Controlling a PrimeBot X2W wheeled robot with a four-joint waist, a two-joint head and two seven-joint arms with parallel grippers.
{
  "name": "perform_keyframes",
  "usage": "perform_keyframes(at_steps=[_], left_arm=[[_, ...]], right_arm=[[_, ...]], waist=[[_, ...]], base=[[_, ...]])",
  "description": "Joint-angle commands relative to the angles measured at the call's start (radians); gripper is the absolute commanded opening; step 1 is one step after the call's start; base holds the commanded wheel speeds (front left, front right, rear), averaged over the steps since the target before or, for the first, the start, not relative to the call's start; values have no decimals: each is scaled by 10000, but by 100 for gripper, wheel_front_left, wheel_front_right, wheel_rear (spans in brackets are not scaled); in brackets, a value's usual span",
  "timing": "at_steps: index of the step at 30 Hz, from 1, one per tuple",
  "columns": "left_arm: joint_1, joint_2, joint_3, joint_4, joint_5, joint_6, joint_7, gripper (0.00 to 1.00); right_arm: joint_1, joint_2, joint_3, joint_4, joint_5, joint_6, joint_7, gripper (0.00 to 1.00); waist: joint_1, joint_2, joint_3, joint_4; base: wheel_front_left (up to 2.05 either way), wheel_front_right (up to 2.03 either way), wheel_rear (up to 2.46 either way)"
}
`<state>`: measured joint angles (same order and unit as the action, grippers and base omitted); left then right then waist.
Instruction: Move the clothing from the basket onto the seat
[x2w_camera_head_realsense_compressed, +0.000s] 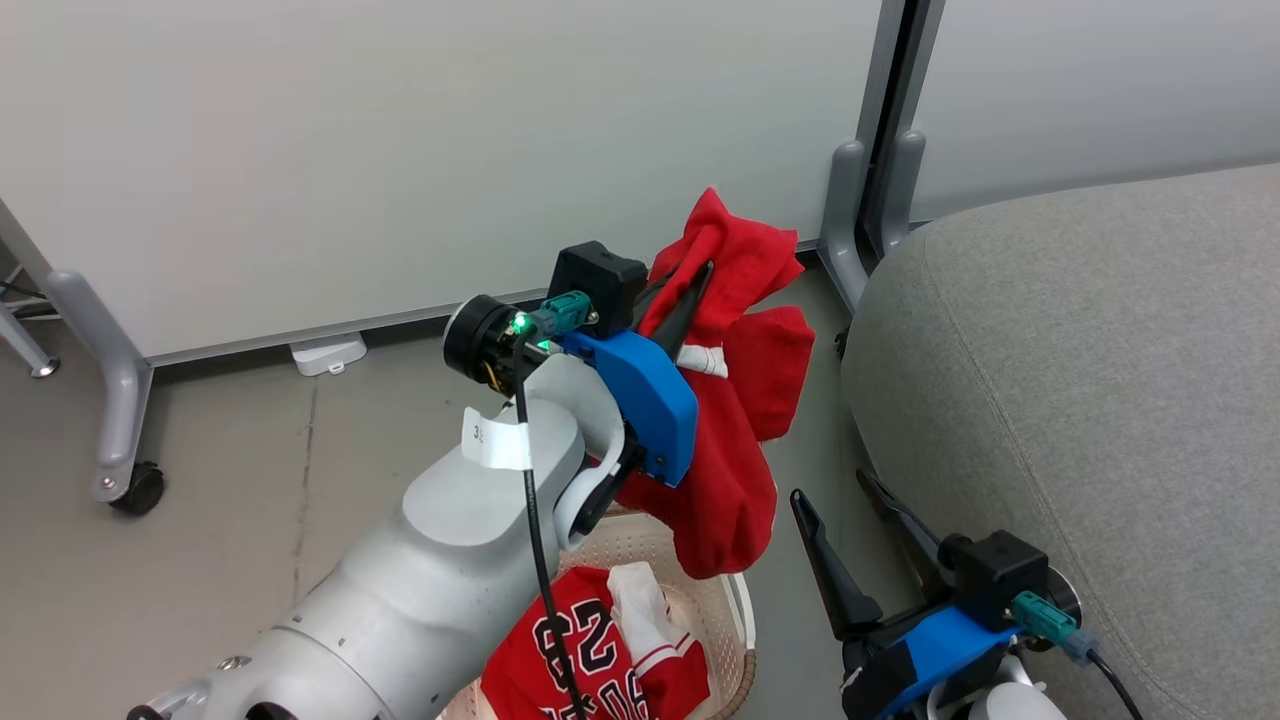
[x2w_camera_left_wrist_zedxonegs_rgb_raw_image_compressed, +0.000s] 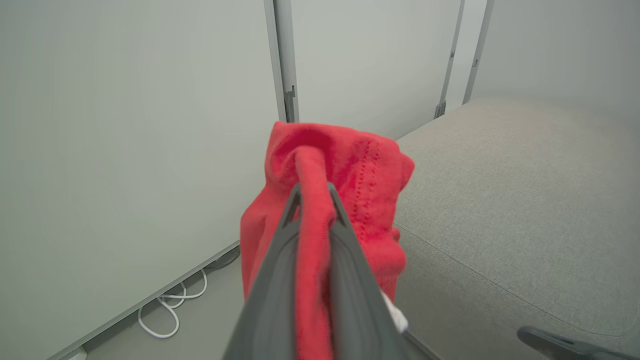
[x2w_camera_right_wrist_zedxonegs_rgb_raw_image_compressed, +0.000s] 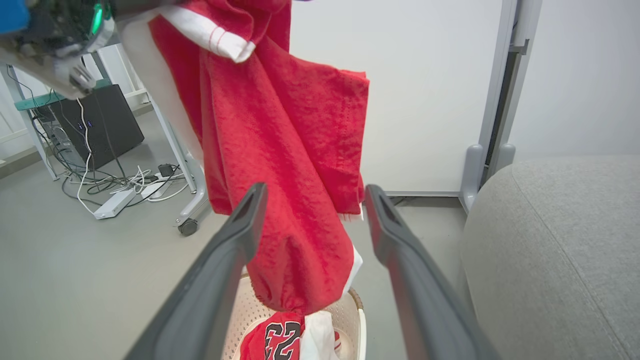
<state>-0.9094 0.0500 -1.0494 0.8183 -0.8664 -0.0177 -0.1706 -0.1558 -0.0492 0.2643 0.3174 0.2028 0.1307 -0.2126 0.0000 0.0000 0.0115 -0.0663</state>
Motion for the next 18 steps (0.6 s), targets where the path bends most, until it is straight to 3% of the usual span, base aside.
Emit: perform_keyframes(at_steps=[1,18], left_arm=[[-181,9,-92,52,-102,15,-87,0],[-465,6,-1150,68,-1037,122,-279,0]], right_arm=[[87,-21,-1,-38,-42,1,-12,100],[-809,-21,856,690,-80,1,61,100]], waist=[[0,0,7,-11],[0,0,52,20]], base=[[0,0,0],[0,0,0]])
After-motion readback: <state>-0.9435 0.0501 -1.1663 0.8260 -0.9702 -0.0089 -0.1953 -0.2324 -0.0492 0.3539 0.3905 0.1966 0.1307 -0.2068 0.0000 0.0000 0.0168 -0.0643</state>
